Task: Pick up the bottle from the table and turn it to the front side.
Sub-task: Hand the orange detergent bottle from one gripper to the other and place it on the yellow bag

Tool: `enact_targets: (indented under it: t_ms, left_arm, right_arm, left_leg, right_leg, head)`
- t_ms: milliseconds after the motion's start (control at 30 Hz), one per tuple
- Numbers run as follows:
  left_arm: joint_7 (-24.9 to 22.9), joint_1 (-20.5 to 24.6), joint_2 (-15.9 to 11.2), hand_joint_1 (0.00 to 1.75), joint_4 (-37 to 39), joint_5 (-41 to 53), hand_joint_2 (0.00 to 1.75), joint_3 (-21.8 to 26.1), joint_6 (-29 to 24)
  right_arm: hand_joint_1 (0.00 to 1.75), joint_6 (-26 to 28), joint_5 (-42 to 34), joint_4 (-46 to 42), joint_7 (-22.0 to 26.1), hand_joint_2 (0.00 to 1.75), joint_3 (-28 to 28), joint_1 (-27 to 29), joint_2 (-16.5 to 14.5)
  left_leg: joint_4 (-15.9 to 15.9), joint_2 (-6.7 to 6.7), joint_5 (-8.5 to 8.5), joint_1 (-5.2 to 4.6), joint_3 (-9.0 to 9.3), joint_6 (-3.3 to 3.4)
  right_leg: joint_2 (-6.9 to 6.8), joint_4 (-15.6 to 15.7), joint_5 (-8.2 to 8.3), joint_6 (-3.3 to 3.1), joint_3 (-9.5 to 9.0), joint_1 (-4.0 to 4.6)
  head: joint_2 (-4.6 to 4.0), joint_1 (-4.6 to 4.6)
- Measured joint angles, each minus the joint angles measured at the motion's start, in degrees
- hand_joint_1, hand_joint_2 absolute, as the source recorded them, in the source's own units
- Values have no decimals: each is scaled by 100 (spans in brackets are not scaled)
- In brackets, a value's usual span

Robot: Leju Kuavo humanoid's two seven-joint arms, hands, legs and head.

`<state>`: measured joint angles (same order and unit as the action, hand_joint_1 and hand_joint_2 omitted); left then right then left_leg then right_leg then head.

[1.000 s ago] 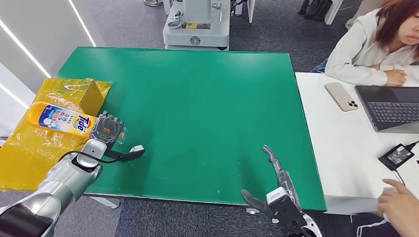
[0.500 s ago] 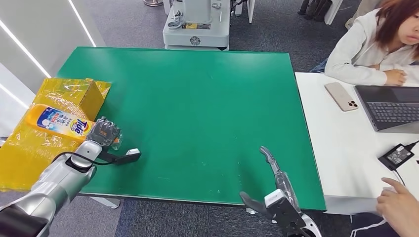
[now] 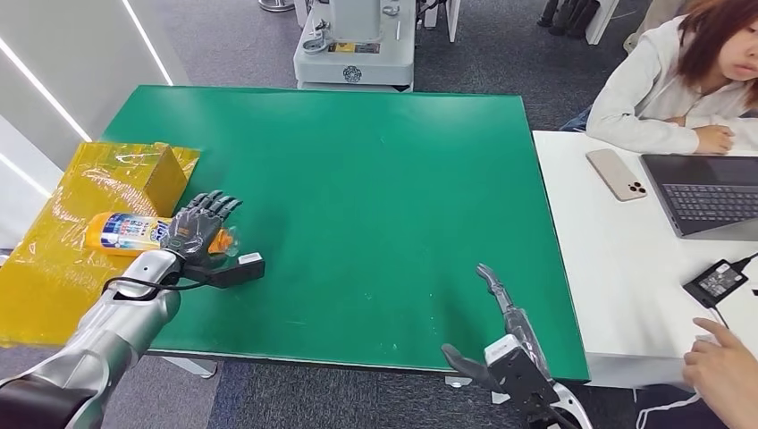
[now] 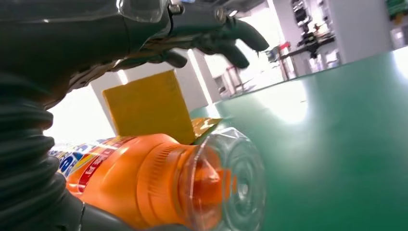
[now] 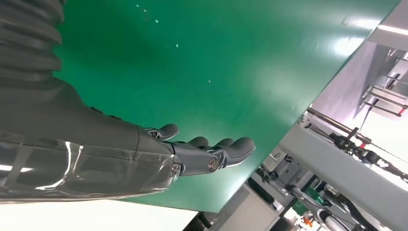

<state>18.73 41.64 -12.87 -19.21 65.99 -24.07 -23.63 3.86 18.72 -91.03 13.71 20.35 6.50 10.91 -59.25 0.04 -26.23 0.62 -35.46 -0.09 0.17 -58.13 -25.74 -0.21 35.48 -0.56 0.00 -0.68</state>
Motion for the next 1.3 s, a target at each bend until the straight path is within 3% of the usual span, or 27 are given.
enact_targets:
  t_ms: [500, 600, 700, 767, 833, 933, 1100, 1300]
  left_arm:
    - [327, 74, 219, 0, 0, -397, 175, 500, 61]
    - [554, 72, 328, 0, -12, -934, 175, 742, 100]
    - [1220, 0, 594, 0, -260, -2494, 175, 1306, 465]
    - [1624, -237, 881, 0, -829, -4009, 175, 1874, 1058]
    - [1601, -710, 1148, 0, -1702, -5250, 175, 2211, 1565]
    - [1345, -1600, 1432, 0, -3046, -6303, 175, 2116, 1855]
    - [1272, -2723, 1703, 0, -4554, -6675, 175, 1374, 1759]
    - [1343, -3261, 1783, 0, -5501, -6622, 175, 852, 1631]
  right_arm:
    - [0, 117, -4, -10, 73, 175, 34, 96, -3]
    - [0, 163, -4, -20, 72, 175, 48, 106, -11]
    - [0, 282, -37, -52, 112, 175, 49, 121, -61]
    - [0, 362, -163, -56, 253, 175, 44, 109, -147]
    - [0, 419, -407, -55, 502, 175, 24, 91, -251]
    - [0, 455, -885, -54, 906, 175, -32, 80, -359]
    - [0, 482, -1269, -49, 1185, 175, -44, 21, -496]
    - [0, 652, -1235, -228, 1166, 175, -43, 82, -817]
  left_leg:
    - [1, -4, 0, 0, -1, 0]
    - [0, -4, 0, 0, -1, 0]
    - [0, -7, 0, -1, -1, 0]
    - [0, -4, -4, -4, -1, 1]
    - [1, 9, -15, -7, 5, 2]
    - [0, 20, -27, -8, 11, 5]
    - [0, 8, -36, -7, 6, 12]
    - [1, 5, -36, -5, 8, 12]
  right_leg:
    - [-5, 0, -2, 0, 0, 1]
    - [-6, 1, -2, 0, 1, 1]
    - [-8, 1, -2, 0, 0, 0]
    - [-4, 1, -2, 1, -3, -3]
    - [10, 1, -3, 3, -4, -6]
    - [21, 4, -12, 10, -5, -8]
    - [7, 5, -24, 17, -7, -8]
    - [5, 4, -27, 13, -7, -6]
  head:
    - [0, 1]
    - [0, 1]
    - [0, 1]
    - [0, 2]
    - [0, 2]
    - [0, 1]
    - [0, 2]
    - [0, 1]
